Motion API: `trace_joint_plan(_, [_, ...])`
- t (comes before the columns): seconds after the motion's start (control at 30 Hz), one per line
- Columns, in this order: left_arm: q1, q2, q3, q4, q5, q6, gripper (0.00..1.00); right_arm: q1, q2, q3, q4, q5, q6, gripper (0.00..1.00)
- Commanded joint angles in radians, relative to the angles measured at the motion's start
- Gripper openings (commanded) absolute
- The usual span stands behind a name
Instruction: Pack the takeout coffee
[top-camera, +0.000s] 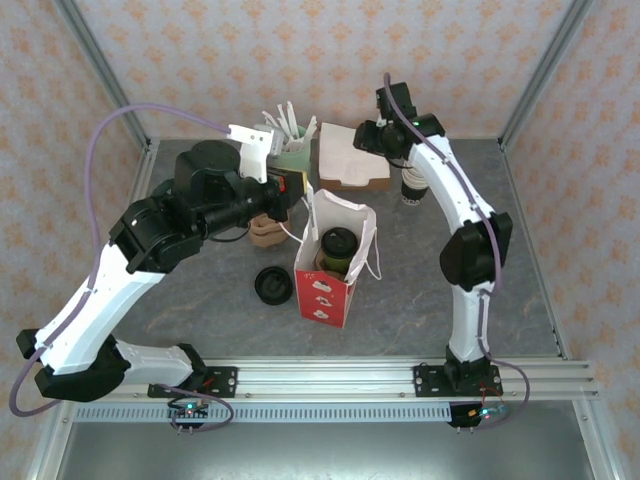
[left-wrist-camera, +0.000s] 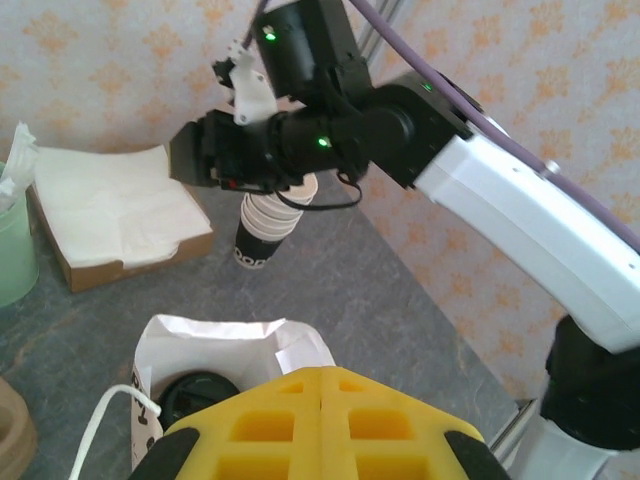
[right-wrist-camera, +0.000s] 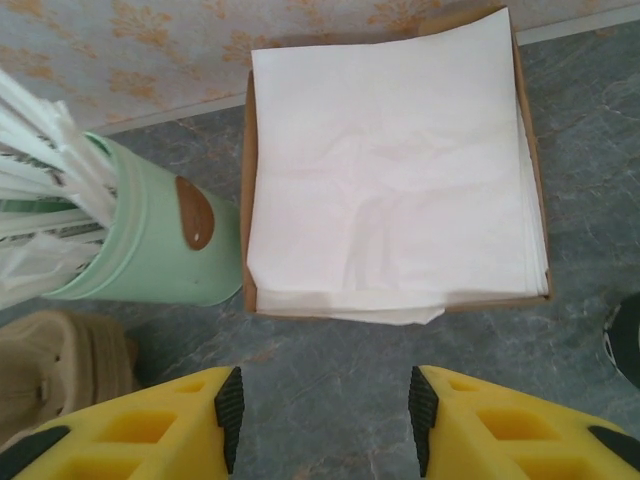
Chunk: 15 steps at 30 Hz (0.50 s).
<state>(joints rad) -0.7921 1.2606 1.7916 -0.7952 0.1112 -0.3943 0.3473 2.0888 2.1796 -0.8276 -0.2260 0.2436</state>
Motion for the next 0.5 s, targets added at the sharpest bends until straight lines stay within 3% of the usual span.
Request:
trace_joint_plan(0.0, [-0.006,-0.037,-0.025,0.028,-0.019,-0.004,0.0,0.011,0.072,0.08,-0.048,0.041,-0.042,0.51])
trace_joint_plan(0.33, [-0.008,-0.167,-0.262,0.057,0.055,0.024,0.01,0.063,0.239,0.164,0.03,0.212,-0.092,0.6])
trace_joint_plan(0.4, [-0.009,-0.181,-0.29,0.052,0.06,0.033,0.25,0.078,0.268,0.165,0.069,0.269,-0.111,0.62])
trace_joint_plan(0.47, [-0.009,-0.188,-0.293,0.043,0.054,0.032,0.42,0.087,0.301,0.176,0.096,0.319,-0.111,0.65])
